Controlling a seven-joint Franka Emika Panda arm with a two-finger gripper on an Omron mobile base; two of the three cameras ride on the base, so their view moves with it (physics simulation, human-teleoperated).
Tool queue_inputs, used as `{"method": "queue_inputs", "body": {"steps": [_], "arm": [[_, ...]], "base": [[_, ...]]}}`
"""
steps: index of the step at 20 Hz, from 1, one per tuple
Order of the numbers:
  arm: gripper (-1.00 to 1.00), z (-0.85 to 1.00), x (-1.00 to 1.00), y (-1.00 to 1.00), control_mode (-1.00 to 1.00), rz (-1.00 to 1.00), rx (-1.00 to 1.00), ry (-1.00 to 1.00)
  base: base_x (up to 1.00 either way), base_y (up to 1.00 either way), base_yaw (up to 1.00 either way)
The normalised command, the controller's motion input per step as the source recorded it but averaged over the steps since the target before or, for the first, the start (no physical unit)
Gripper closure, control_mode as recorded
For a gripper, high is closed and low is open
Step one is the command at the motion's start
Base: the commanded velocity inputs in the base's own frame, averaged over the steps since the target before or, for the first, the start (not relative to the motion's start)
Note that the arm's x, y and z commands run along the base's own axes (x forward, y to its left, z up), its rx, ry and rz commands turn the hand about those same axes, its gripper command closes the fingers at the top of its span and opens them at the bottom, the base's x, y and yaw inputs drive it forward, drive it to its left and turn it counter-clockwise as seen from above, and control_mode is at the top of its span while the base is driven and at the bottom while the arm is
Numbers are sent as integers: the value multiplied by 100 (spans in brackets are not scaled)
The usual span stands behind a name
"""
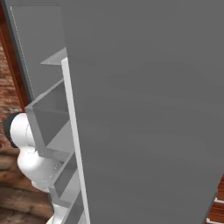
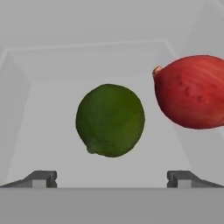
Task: Grab the lime and onion from the fridge, place them in the blender, close the lid, and turn on the blender to create a marinade.
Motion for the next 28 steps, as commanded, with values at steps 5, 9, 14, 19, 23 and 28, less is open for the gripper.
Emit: {"method": "queue_inputs", "body": {"steps": [5,9,14,19,23,28], "arm": [[-100,-16,23,-13,-100,-4,0,0],[-100,-8,28,-5,-100,-3,0,0],[-100,-4,26,0,-100,-1,0,0],[-100,-3,17,0,-100,0,0,0],[-100,-9,10,0,-100,0,0,0],[100,-29,1,0,-100,0,0,0]], "base": [[0,0,0],[0,0,0],[0,0,0],[0,0,0],[0,0,0],[0,0,0]]}}
